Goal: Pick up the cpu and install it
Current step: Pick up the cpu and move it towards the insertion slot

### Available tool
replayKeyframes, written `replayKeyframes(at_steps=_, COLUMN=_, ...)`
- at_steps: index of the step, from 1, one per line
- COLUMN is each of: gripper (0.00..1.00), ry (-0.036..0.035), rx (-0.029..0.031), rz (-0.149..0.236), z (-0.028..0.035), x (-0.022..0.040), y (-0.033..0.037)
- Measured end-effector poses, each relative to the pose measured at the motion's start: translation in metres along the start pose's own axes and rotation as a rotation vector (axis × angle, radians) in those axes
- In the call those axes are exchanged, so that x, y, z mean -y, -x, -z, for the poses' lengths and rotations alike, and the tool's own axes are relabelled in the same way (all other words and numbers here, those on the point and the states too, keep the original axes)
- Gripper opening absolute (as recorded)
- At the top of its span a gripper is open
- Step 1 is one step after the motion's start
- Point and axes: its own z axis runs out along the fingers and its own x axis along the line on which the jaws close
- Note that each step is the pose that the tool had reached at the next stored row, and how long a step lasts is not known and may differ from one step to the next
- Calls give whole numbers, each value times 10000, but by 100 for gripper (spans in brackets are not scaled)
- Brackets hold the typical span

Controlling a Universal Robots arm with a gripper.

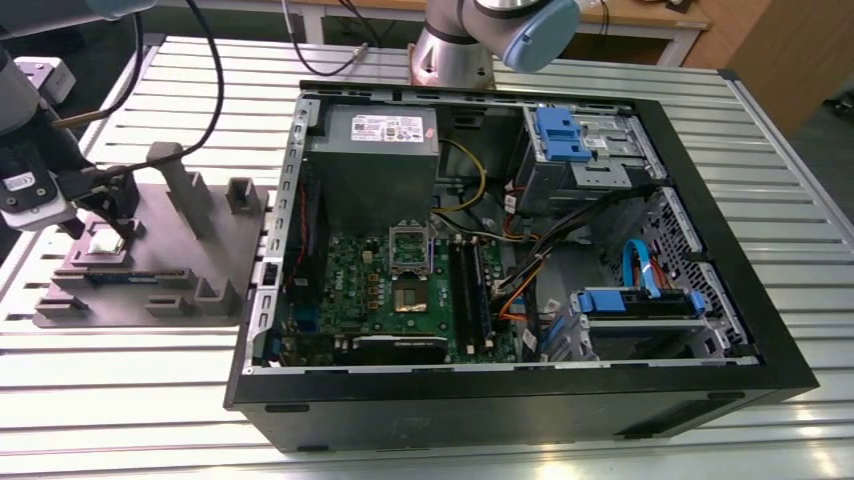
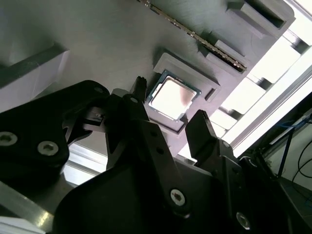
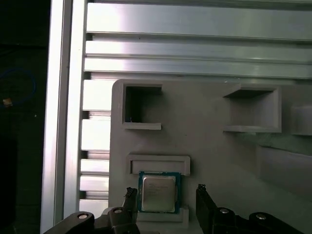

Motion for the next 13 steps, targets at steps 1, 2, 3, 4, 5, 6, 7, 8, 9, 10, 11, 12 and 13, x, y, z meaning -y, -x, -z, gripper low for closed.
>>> replayKeyframes(at_steps=1, gripper=59, ry=4, rx=1, rz=1, z=-2, x=0, y=0)
replayKeyframes(at_steps=2, gripper=59, ry=10, rx=-5, rz=0, z=-3, x=-1, y=-1)
replayKeyframes(at_steps=3, gripper=59, ry=12, rx=-25, rz=-2, z=-6, x=-1, y=-1)
replayKeyframes(at_steps=4, gripper=59, ry=13, rx=-48, rz=-4, z=-11, x=-1, y=-2)
replayKeyframes(at_steps=5, gripper=59, ry=13, rx=-59, rz=-5, z=-19, x=-1, y=-3)
replayKeyframes(at_steps=6, gripper=59, ry=13, rx=-78, rz=-5, z=-25, x=0, y=-2)
replayKeyframes(at_steps=7, gripper=59, ry=13, rx=-107, rz=-6, z=-32, x=0, y=-2)
replayKeyframes(at_steps=8, gripper=59, ry=13, rx=-122, rz=-8, z=-40, x=0, y=-2)
replayKeyframes(at_steps=9, gripper=59, ry=12, rx=-126, rz=-10, z=-47, x=1, y=-3)
replayKeyframes(at_steps=10, gripper=59, ry=12, rx=-128, rz=-13, z=-54, x=1, y=-3)
replayKeyframes(at_steps=11, gripper=59, ry=12, rx=-129, rz=-14, z=-60, x=2, y=-3)
replayKeyframes(at_steps=12, gripper=59, ry=12, rx=-129, rz=-15, z=-66, x=2, y=-4)
replayKeyframes(at_steps=13, gripper=59, ry=13, rx=-128, rz=-15, z=-74, x=3, y=-5)
